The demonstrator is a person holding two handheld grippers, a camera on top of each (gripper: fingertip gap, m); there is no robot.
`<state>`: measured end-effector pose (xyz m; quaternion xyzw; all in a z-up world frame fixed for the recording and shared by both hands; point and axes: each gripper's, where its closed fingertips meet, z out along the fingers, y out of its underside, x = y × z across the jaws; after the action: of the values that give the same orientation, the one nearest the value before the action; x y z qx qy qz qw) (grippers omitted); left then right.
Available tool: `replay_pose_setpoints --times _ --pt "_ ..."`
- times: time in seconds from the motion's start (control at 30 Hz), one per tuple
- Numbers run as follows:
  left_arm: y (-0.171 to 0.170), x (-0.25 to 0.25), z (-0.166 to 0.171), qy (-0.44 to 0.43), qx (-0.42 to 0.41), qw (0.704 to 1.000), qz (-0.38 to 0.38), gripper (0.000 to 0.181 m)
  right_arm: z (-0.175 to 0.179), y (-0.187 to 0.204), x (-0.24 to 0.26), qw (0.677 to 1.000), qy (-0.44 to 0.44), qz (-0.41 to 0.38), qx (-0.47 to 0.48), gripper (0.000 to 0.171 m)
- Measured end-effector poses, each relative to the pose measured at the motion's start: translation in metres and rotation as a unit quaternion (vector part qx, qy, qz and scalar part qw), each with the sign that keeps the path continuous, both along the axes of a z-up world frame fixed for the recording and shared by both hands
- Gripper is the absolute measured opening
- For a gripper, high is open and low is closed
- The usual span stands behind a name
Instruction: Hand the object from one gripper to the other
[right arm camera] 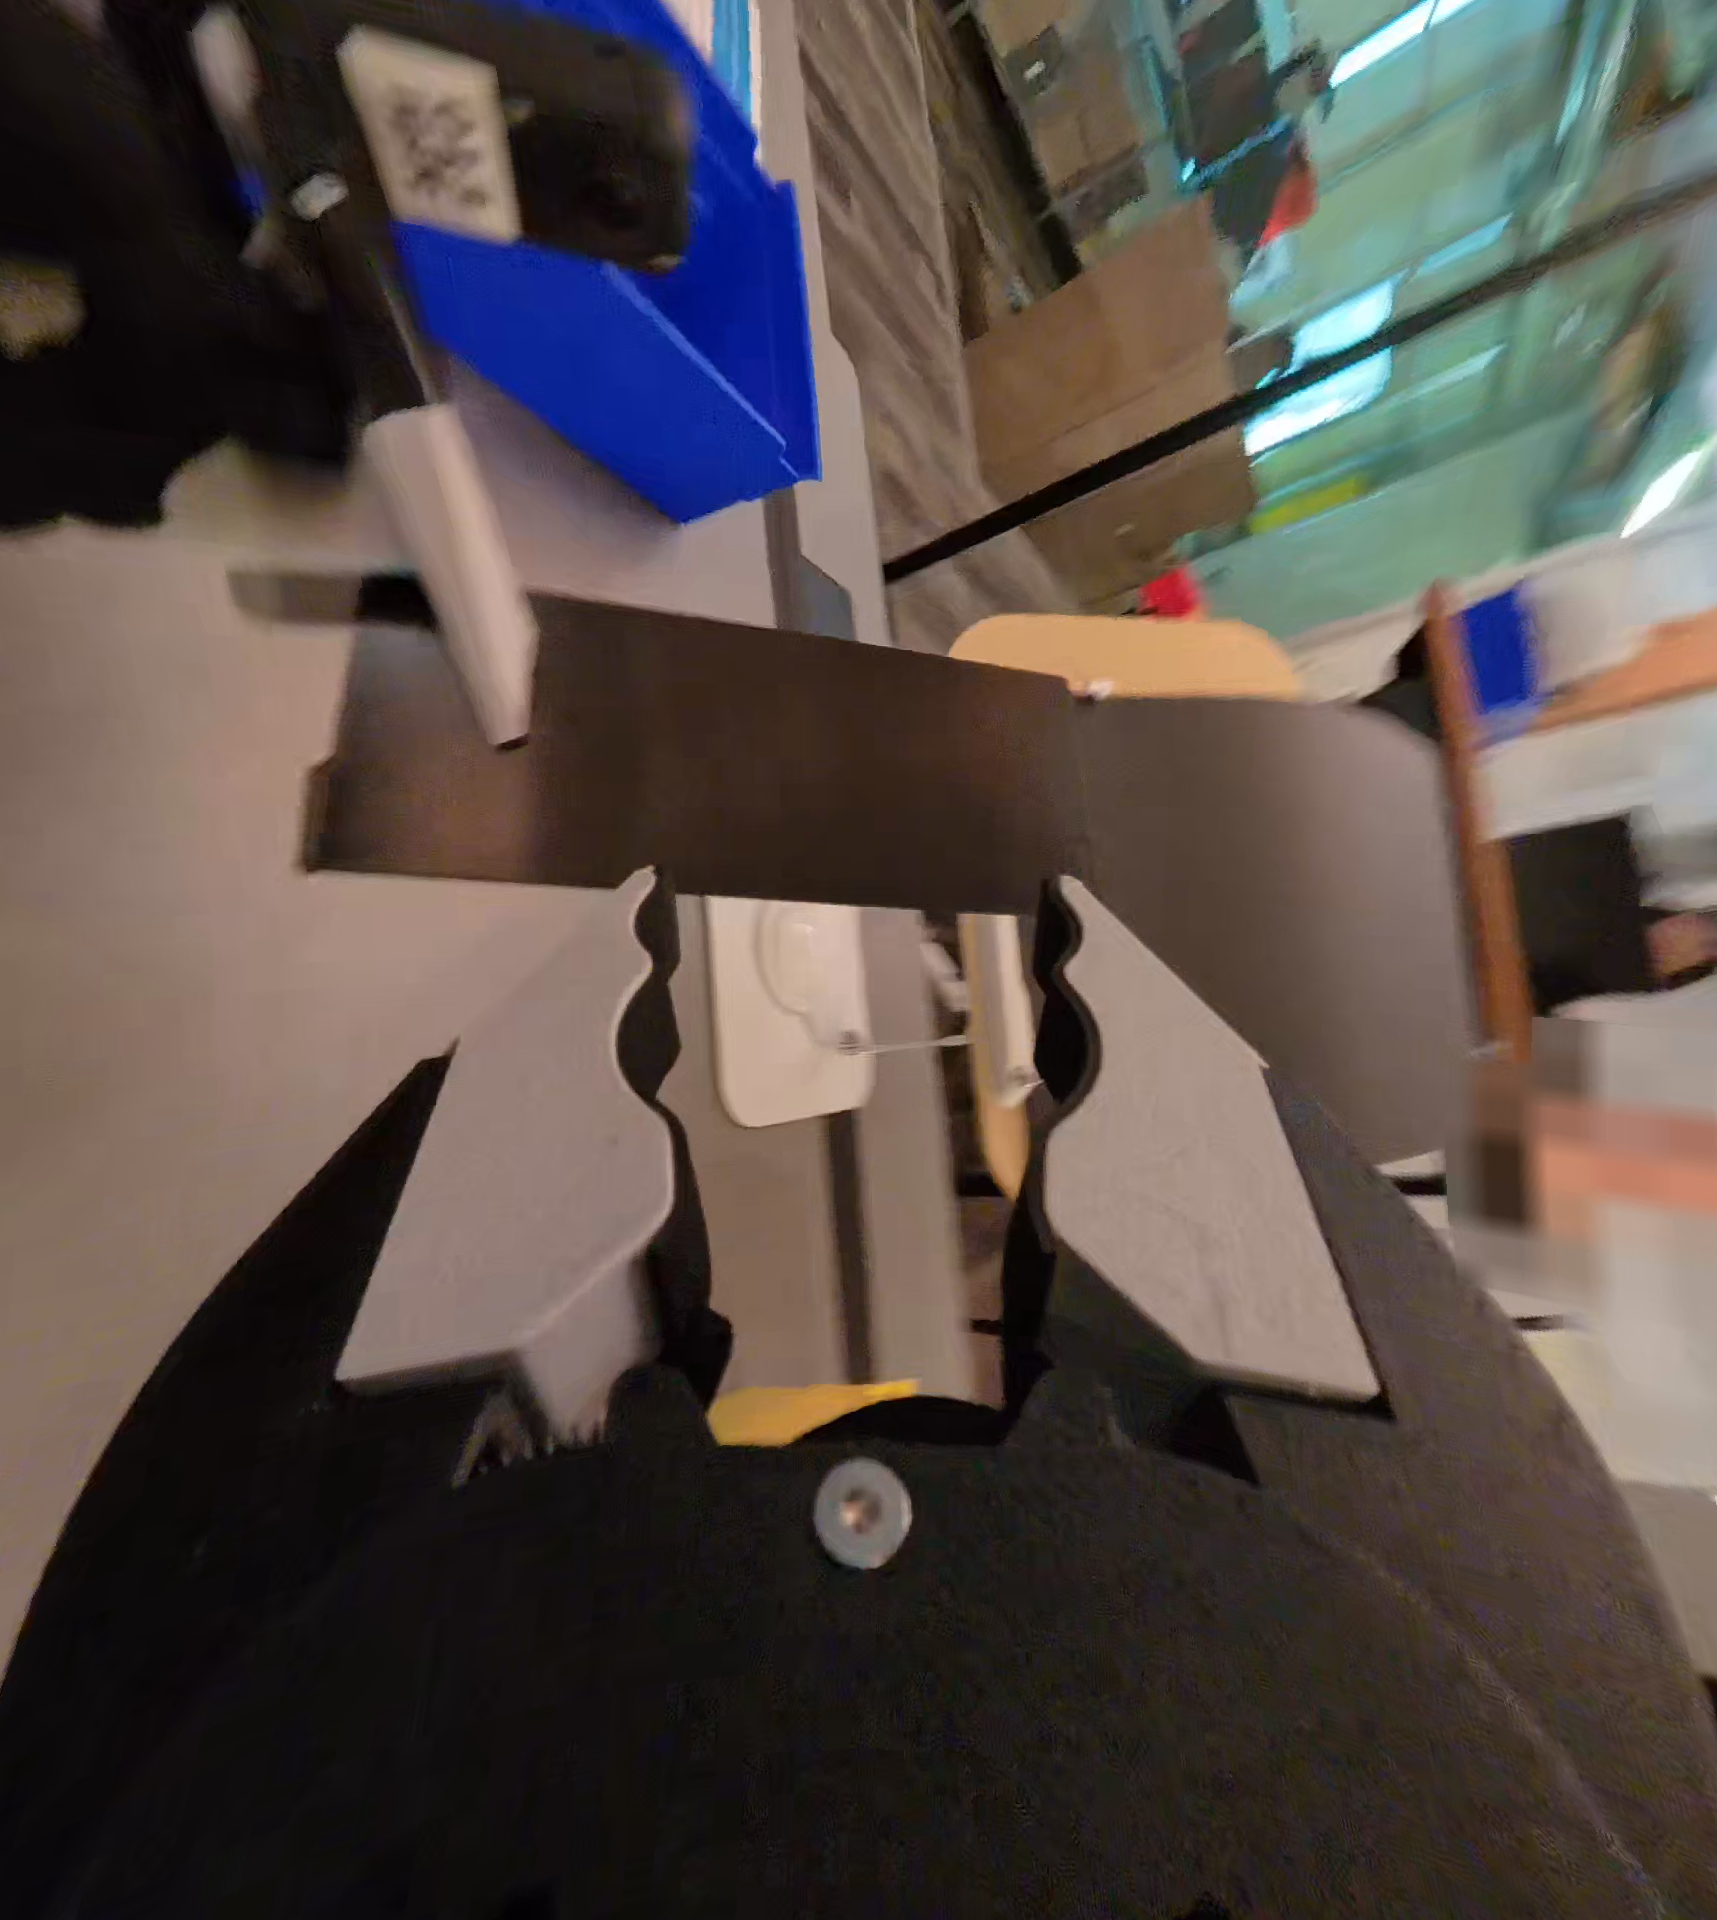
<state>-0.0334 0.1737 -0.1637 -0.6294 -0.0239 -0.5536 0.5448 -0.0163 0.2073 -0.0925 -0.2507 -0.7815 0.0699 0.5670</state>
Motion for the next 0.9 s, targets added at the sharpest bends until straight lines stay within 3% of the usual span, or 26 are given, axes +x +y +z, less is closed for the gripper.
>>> replay_pose_setpoints --times 0.23,0.37,0.47,0.63,0.9 --pt "0.003 -0.009 0.011 -0.103 -0.02 0.995 -0.004 0.0 -0.053 -0.054 -0.002 0.983 0.046 0.019 0.175 0.055" --pt "0.001 -0.005 0.019 -0.142 -0.018 0.99 -0.019 0.0 -0.063 -0.05 -0.007 0.968 0.063 -0.008 0.245 0.027" --pt "0.0 0.0 0.023 -0.153 -0.022 0.988 -0.031 0.0 -0.062 -0.045 -0.008 0.962 0.086 -0.016 0.258 0.01" --pt "0.0 0.004 0.02 -0.154 -0.031 0.987 -0.04 0.0 -0.062 -0.045 -0.006 0.958 0.104 -0.008 0.266 0.006" --pt "-0.003 -0.002 0.025 -0.082 0.022 0.996 0.006 0.037 -0.06 -0.036 -0.001 0.982 0.093 -0.021 0.165 0.0"
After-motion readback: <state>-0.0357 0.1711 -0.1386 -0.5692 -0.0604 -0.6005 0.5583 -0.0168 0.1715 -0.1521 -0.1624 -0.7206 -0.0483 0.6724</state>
